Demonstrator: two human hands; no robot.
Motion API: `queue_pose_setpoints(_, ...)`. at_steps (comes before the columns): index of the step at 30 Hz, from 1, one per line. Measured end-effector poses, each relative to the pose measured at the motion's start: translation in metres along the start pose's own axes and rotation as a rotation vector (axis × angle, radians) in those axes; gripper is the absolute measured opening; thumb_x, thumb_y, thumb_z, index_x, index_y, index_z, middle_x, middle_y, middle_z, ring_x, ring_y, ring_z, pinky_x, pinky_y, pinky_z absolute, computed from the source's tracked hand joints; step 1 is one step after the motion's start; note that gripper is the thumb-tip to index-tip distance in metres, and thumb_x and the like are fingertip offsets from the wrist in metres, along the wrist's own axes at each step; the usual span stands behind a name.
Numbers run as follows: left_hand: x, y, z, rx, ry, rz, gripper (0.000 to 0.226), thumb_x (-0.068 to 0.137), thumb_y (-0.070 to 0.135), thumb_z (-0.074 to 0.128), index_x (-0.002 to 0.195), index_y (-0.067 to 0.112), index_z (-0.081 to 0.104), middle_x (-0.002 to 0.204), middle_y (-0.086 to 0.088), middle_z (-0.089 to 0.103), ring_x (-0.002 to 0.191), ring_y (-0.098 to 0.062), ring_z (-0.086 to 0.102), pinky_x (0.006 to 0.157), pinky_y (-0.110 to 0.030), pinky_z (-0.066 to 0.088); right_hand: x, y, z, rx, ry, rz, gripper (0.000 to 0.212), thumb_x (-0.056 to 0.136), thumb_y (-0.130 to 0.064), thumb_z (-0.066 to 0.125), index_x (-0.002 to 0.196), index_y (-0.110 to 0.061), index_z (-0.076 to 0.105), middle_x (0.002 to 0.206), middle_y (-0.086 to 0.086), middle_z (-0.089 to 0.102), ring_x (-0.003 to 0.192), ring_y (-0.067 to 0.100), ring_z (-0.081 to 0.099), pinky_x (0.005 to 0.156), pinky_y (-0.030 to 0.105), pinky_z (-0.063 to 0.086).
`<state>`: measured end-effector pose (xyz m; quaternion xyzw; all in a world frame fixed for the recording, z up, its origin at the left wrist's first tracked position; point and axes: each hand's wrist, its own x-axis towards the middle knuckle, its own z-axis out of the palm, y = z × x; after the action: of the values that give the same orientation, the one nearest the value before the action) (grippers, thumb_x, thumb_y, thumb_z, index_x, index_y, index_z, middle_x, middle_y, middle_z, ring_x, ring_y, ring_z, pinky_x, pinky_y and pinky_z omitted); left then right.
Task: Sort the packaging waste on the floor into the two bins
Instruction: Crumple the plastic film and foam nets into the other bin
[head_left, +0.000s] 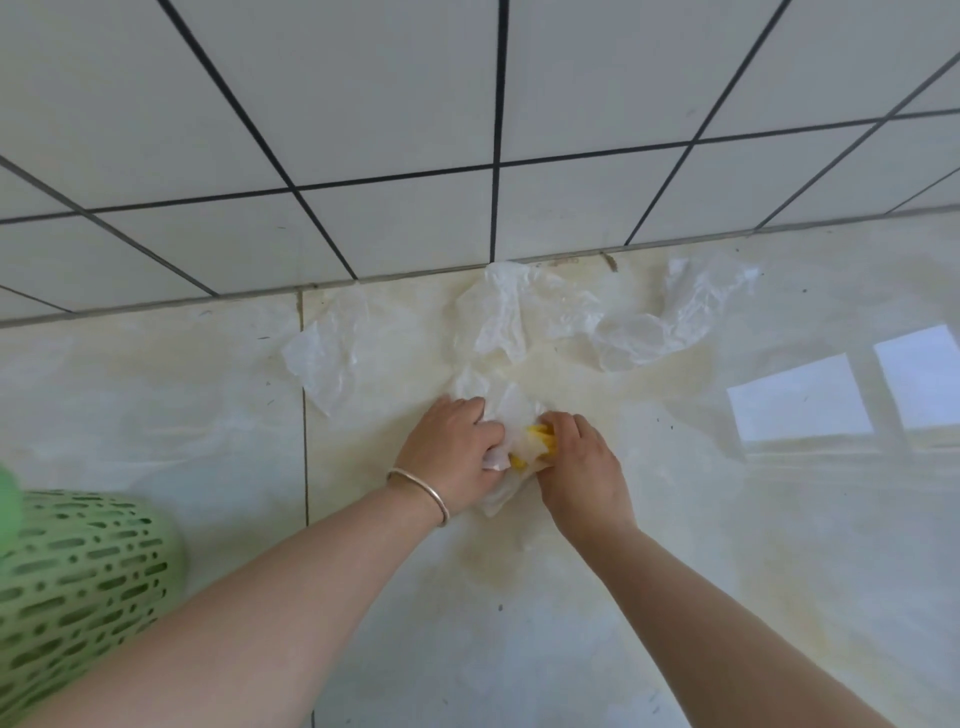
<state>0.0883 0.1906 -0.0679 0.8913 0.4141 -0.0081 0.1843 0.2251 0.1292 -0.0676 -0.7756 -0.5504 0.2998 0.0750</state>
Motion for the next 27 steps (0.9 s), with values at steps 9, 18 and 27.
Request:
queue_pose_setpoints(9, 0.013, 0.037, -0.036, -0.768, 0.153, -0.325, 0.055, 0.078, 0.011, 0.067, 0.125, 0.022, 0.042, 0.109, 0.008, 0.048, 0.092, -0.017, 0.051, 0.070, -0.005, 0.036, 0.004, 0.006, -0.038, -0.025, 0.323, -0.109, 0.028, 0.071, -0.024, 0.047, 0.084, -0.006, 0.064, 0.096, 0.013, 0.059, 0.089, 0.034, 0.051, 0.062, 0.037, 0.046)
queue_pose_setpoints(18, 0.085, 0.034, -0.040, -0.323, -0.121, -0.409, 0.112, 0.073, 0.037, 0.069, 0.146, 0.038, -0.016, 0.159, -0.005, -0.011, 0.119, -0.034, 0.054, 0.091, -0.033, 0.045, 0.056, 0.005, -0.065, -0.224, 0.094, 0.111, 0.040, 0.089, -0.041, 0.050, 0.125, -0.023, 0.046, 0.156, 0.008, 0.005, 0.145, 0.033, -0.011, 0.114, 0.059, 0.010)
queue_pose_setpoints(27, 0.083, 0.015, -0.010, -0.269, -0.131, -0.507, 0.079, 0.072, 0.048, 0.068, 0.139, 0.031, 0.031, 0.132, -0.004, 0.039, 0.112, -0.029, 0.056, 0.094, -0.035, 0.045, 0.055, 0.021, -0.037, -0.247, 0.071, 0.087, 0.032, 0.085, -0.016, 0.050, 0.117, -0.014, 0.048, 0.139, 0.010, 0.033, 0.124, 0.033, 0.030, 0.091, 0.036, 0.036)
